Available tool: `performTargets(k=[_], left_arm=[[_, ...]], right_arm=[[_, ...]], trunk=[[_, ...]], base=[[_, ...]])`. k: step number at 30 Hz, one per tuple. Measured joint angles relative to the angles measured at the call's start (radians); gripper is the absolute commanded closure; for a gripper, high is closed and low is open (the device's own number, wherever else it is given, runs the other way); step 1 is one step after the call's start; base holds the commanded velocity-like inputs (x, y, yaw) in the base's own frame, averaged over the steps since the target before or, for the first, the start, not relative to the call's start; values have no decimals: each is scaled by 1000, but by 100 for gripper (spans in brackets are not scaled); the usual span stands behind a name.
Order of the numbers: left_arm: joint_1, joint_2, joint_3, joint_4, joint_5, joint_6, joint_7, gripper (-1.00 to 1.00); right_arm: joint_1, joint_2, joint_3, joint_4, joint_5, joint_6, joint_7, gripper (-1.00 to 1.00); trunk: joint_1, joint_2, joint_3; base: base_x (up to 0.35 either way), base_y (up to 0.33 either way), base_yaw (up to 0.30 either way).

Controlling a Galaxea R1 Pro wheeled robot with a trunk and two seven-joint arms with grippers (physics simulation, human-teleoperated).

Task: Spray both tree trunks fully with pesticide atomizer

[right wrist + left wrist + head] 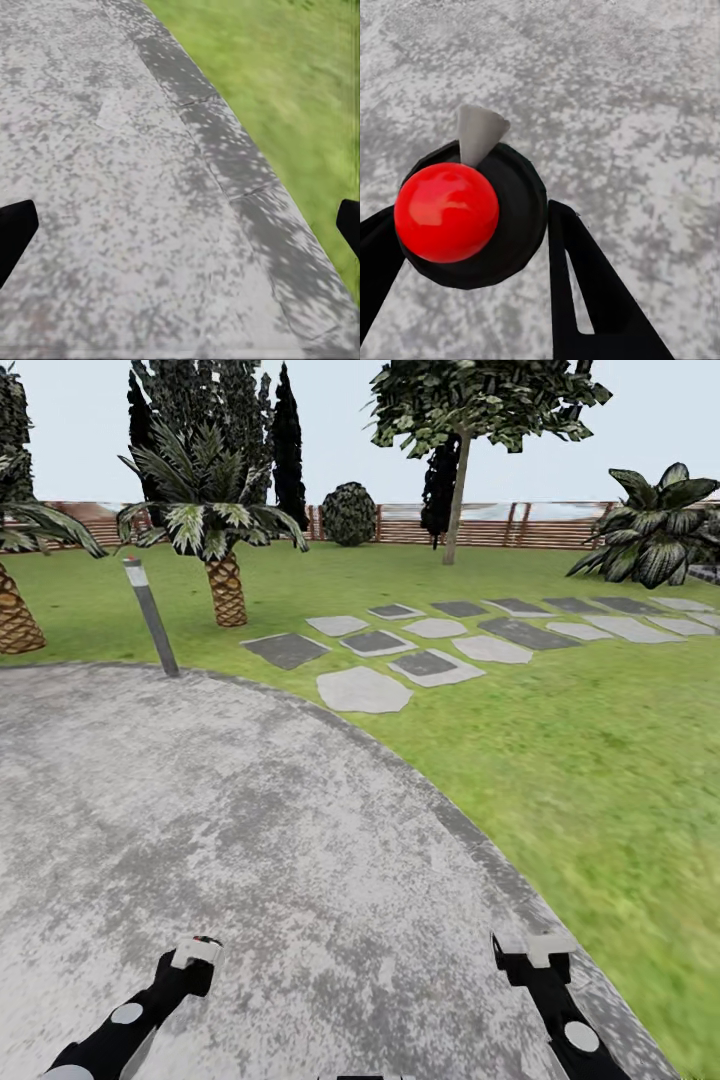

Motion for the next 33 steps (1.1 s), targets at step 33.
performTargets(k=[33], left_arm=[[2,-95,0,67,88,0,317,100]], right_arm=[[89,15,-37,186,-5,-123,-6,-100]], trunk=[[-93,163,123]], base=[[0,0,-107]])
